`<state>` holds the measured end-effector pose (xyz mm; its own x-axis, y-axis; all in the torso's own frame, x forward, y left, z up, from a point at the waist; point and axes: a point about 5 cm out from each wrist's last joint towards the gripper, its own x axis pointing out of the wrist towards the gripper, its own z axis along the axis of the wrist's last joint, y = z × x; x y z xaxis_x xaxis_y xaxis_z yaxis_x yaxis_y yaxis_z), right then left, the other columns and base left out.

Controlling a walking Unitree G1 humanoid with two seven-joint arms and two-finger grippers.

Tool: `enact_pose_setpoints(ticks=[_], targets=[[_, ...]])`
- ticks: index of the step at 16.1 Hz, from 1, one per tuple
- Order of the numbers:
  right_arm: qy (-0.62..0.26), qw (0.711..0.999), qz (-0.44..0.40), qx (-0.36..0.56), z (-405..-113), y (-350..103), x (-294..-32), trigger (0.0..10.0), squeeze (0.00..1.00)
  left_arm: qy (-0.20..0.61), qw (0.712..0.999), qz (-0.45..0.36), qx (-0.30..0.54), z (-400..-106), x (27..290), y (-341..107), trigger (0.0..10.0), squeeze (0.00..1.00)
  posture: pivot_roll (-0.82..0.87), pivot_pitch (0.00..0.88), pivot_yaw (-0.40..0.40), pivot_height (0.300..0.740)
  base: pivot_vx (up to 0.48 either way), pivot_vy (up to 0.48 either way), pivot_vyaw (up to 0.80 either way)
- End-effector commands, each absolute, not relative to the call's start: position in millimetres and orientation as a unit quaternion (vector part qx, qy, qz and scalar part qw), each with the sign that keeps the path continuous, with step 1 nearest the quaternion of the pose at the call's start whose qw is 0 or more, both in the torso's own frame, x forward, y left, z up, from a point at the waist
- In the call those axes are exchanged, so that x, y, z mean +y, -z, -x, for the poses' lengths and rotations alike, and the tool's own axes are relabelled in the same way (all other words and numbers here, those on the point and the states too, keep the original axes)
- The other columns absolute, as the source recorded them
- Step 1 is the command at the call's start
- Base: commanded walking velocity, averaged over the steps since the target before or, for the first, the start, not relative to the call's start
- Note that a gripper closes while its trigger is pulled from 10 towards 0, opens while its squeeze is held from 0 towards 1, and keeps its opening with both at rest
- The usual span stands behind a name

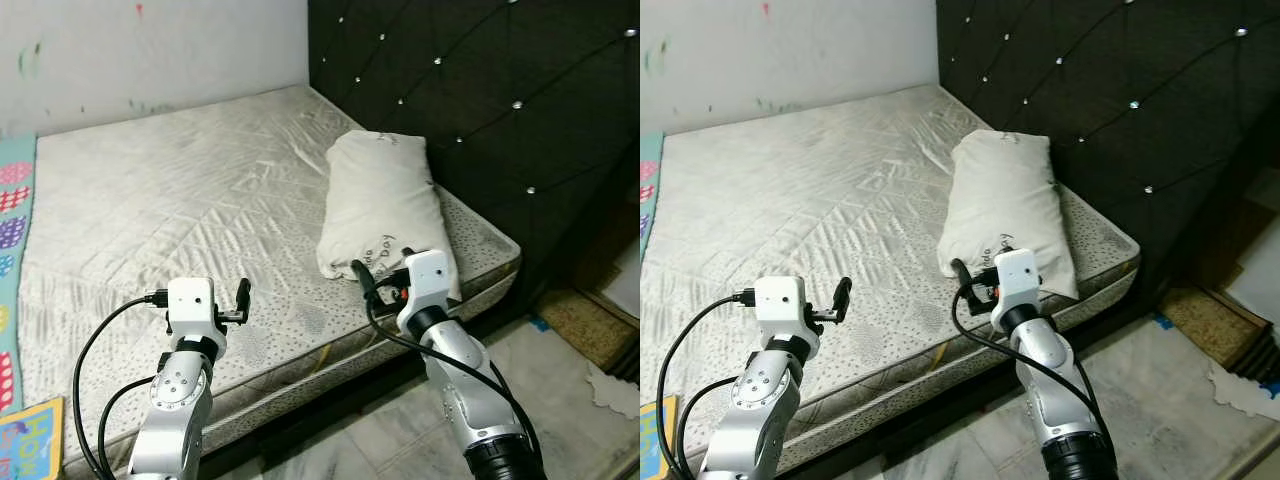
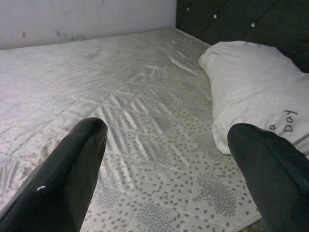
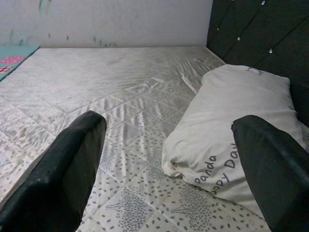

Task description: Clean up the room

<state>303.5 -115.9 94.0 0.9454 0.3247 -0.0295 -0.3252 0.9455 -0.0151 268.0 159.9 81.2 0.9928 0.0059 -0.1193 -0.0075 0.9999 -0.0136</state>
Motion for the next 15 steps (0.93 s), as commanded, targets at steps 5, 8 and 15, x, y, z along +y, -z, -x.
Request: enact_pose_setpoints(ticks=[5,8,15], targets=[[-0.16,0.987,0.015,0.012,-304,-94,-117,10.0,0.0,-0.005,0.998,0.017,0.054,-270,163,-84,10.0,0.0,-0.06,0.0,-0.021,0.74,0.0,0.0,0.0],[-0.154,0.988,0.011,0.011,-306,-95,-118,10.0,0.0,-0.003,0.998,0.018,0.055,-269,162,-83,10.0,0.0,-0.06,0.0,-0.022,0.74,0.0,0.0,0.0],[-0.047,0.995,0.084,0.008,-305,-93,-159,10.0,0.0,-0.039,0.997,-0.008,0.062,-259,183,-80,10.0,0.0,-0.06,0.0,-0.016,0.74,0.0,0.0,0.0]])
